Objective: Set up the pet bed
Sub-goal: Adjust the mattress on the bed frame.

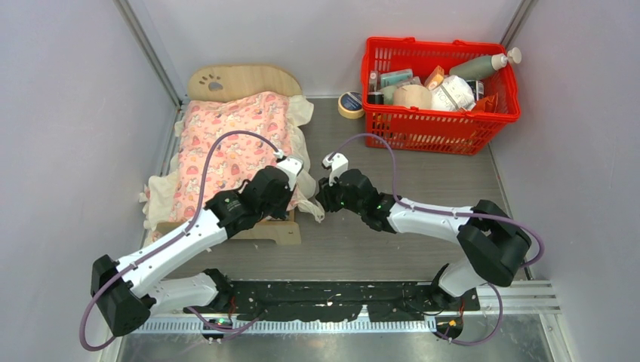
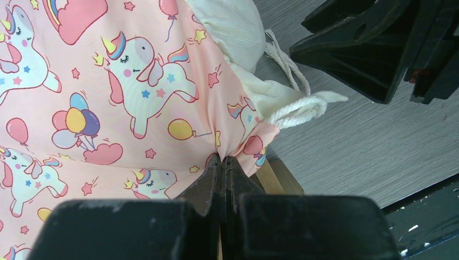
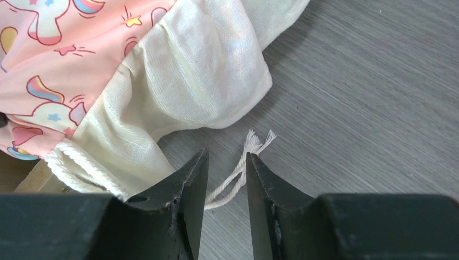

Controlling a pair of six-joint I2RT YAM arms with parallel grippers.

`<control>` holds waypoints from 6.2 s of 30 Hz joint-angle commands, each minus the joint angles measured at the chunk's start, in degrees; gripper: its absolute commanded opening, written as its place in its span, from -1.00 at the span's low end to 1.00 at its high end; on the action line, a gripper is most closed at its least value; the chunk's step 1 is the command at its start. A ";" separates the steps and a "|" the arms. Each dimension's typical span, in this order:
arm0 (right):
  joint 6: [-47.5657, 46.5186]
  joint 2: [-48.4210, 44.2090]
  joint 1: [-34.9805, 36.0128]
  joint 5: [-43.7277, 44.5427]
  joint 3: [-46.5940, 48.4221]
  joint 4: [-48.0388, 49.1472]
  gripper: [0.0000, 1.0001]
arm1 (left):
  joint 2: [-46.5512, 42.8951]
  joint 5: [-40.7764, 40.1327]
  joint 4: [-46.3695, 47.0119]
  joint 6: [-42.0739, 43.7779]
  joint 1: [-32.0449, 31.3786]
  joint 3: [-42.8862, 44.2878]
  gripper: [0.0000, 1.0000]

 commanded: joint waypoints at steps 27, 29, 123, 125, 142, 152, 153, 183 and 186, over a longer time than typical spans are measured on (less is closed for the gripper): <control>17.63 -14.12 3.77 -12.82 -9.88 22.27 -0.35 | -6.91 -6.22 -0.29 -2.48 -0.02 4.53 -1.00; 17.47 -13.15 4.27 -10.62 -8.75 20.36 -0.31 | -7.37 -6.26 -0.24 -2.40 0.02 4.31 -1.00; 13.34 3.73 2.97 -30.41 0.11 20.88 -0.29 | -6.60 -4.46 2.07 -2.32 0.03 2.15 -1.00; 15.79 3.06 1.97 -32.11 -0.87 23.43 -0.52 | -6.64 -5.12 2.05 -2.07 0.03 2.00 -1.00; 40.21 4.63 -0.03 -41.95 -1.48 56.70 -0.24 | -5.76 -5.30 2.96 -1.69 0.35 1.07 -1.00; 38.15 4.35 -0.04 -38.96 -0.57 52.74 -0.43 | -7.09 -5.93 3.60 -2.32 1.08 1.08 -1.00; 37.56 4.43 -0.03 -37.85 -0.49 52.05 -0.50 | -7.32 -6.23 3.49 -2.18 1.27 1.19 -1.00; 40.24 11.20 4.85 -30.92 0.78 56.25 -0.90 | -12.13 -8.00 3.16 -4.35 4.15 -0.31 -1.00; 41.47 12.28 5.60 -30.91 2.17 56.80 -0.90 | -12.11 -8.56 2.80 -3.88 4.16 -0.36 -1.00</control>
